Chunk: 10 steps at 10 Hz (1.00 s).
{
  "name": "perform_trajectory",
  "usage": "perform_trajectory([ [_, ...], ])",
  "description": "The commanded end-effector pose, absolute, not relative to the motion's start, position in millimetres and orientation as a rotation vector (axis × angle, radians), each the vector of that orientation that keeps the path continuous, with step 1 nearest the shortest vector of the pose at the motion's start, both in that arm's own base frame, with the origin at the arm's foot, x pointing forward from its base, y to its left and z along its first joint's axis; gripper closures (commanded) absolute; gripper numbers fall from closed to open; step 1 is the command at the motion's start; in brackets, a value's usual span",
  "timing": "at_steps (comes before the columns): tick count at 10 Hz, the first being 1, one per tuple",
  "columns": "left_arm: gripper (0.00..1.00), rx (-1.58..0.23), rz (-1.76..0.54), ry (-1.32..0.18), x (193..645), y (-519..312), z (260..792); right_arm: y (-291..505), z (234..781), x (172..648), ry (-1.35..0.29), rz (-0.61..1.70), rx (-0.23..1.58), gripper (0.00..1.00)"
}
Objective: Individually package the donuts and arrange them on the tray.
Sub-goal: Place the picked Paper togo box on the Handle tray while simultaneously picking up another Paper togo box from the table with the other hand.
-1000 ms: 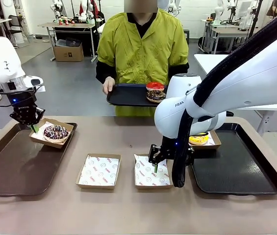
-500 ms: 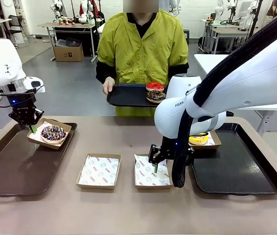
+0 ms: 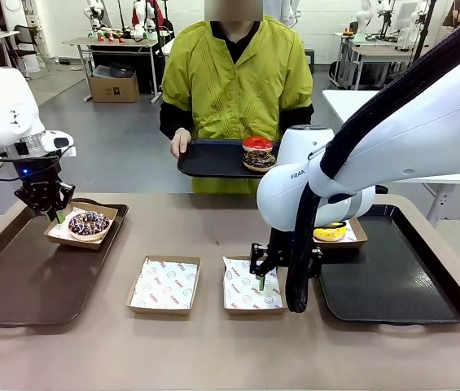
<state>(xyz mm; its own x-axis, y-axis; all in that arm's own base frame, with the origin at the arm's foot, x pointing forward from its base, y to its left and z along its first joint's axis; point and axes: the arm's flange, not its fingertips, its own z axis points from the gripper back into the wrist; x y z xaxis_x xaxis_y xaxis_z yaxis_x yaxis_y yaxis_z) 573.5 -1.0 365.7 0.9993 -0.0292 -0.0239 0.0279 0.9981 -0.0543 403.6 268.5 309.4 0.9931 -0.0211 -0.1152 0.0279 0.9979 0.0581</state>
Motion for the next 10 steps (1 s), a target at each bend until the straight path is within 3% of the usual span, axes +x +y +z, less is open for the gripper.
perform_trajectory([
  [1,0.00,-0.066,-0.012,0.024,570.7,-4.2,369.0,272.2,307.4,407.6,0.088,-0.022,0.047,1.00],
  [3,0.00,-0.074,-0.010,0.031,570.2,-3.9,369.1,272.3,307.3,407.5,0.087,-0.023,0.042,1.00],
  [4,0.10,-0.075,-0.008,0.035,570.2,-3.8,369.1,272.3,307.8,407.6,0.086,-0.027,0.043,0.86],
  [5,0.02,-0.079,-0.001,0.036,569.8,-3.8,370.7,272.5,307.7,407.6,0.085,-0.033,0.036,0.97],
  [6,0.00,-0.086,0.002,0.039,569.7,-4.0,372.4,272.7,308.1,407.8,0.083,-0.035,0.037,1.00],
  [10,0.00,-0.112,0.002,0.051,563.8,-3.3,377.4,273.2,308.3,409.4,0.081,-0.046,0.030,1.00],
])
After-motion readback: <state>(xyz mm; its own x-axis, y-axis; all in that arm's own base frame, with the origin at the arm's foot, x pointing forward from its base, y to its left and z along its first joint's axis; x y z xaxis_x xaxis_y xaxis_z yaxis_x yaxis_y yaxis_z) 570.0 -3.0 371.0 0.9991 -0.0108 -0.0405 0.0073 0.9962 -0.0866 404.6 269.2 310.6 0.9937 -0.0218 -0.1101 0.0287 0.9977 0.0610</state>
